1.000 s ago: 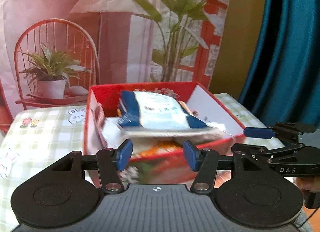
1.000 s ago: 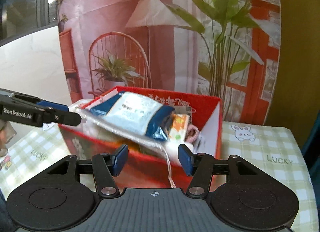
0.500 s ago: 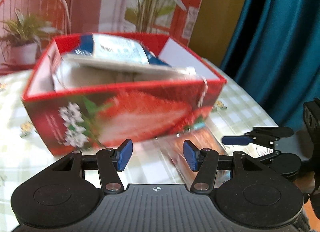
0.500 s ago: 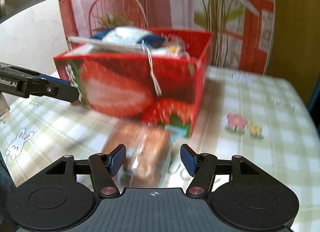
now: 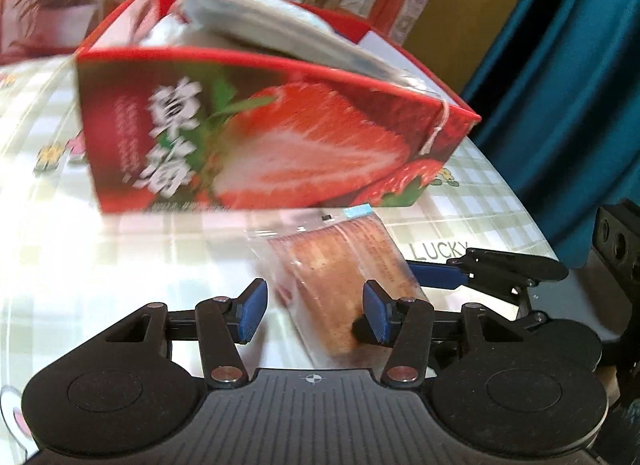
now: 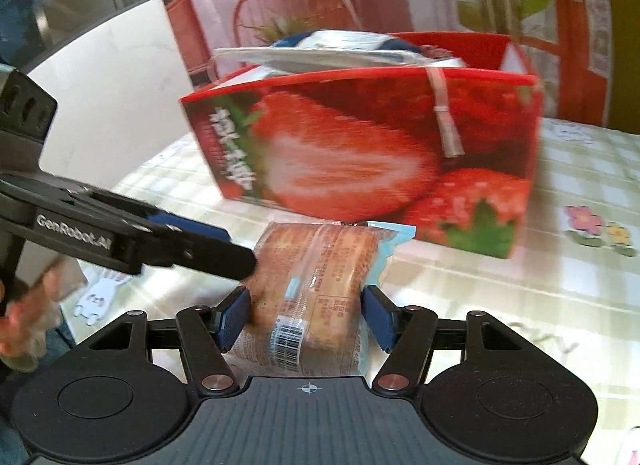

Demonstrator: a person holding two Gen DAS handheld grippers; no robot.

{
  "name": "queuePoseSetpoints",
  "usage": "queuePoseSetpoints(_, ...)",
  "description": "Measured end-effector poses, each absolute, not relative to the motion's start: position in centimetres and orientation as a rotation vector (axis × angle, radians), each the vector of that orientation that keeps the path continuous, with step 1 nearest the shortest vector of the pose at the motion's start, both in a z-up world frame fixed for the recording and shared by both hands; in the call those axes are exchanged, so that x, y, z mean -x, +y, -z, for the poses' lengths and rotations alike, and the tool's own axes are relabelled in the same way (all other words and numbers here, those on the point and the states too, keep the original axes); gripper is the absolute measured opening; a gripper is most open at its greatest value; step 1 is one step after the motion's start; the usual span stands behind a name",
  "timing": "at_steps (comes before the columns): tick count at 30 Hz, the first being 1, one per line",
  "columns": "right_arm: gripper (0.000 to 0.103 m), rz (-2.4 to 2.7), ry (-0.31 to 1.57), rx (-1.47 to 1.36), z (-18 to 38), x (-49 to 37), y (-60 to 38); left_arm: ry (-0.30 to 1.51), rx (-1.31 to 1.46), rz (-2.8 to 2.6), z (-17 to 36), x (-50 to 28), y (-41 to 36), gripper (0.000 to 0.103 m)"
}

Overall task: Organize soft objects
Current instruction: 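Move both grippers down onto the wrapped bread pastry, then close the left gripper on the pastry while the right gripper closes on it, then lift the wrapped pastry with both grippers over the red box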

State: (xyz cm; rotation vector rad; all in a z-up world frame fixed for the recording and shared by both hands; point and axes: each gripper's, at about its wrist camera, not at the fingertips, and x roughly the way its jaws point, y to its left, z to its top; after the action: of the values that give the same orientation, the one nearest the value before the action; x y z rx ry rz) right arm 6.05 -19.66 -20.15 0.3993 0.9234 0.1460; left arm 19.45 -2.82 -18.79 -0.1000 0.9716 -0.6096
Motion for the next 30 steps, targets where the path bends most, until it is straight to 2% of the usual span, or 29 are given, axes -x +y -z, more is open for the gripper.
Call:
queuePoseSetpoints(5, 0.065, -0.183, 0.926, -0.328, 19.8, -6.7, -17.4, 0.992, 0.166, 0.585, 19.8, -19.0, -1.0, 0.053)
queuePoseSetpoints(14, 0.071, -0.236, 0.974, -0.127, 19.4, -5.1, -16.2, 1.003, 0.183, 0.629, 20.6, -18.8, -2.4, 0.052)
queuePoseSetpoints(19, 0.071, -0.227, 0.957, -0.137, 19.7, -5.3, -16.3, 1.003, 0.2, 0.647, 20.9, -18.8, -2.6, 0.051)
queuePoseSetpoints(20, 0.07, -0.232, 0.954, -0.132, 19.7, -5.4, -16.1, 1.003, 0.201, 0.655, 20.9, -18.8, -2.7, 0.048)
queuePoseSetpoints(23, 0.064, -0.241, 0.955, -0.104, 19.5, -6.1, -15.1, 0.993, 0.168, 0.642, 20.4, -18.7, -2.9, 0.046)
queuePoseSetpoints(30, 0.062, -0.245, 0.912, -0.065, 17.3, -6.8, -14.4, 0.902, 0.12, 0.676, 16.1, -18.3, -2.3, 0.046)
